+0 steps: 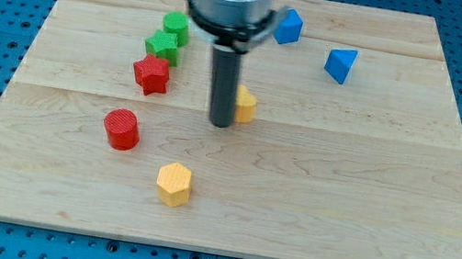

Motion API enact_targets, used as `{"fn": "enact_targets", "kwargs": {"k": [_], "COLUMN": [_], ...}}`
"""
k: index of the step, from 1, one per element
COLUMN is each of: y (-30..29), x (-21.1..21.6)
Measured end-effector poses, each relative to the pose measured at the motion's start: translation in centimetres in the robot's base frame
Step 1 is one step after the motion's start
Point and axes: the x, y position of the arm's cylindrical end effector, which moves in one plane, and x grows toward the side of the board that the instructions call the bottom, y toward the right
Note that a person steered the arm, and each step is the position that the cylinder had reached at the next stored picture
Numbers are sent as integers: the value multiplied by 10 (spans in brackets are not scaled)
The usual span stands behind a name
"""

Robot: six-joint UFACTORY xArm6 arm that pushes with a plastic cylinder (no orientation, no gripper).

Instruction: Move blue triangle closer to yellow heart

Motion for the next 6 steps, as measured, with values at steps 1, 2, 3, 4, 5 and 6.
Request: {"fn": "enact_targets", "kwargs": {"k": [1, 2, 3, 4, 5, 6], "y": [24, 26, 72, 140, 164, 160], "x": [-7, -23, -24, -44, -85, -114]}}
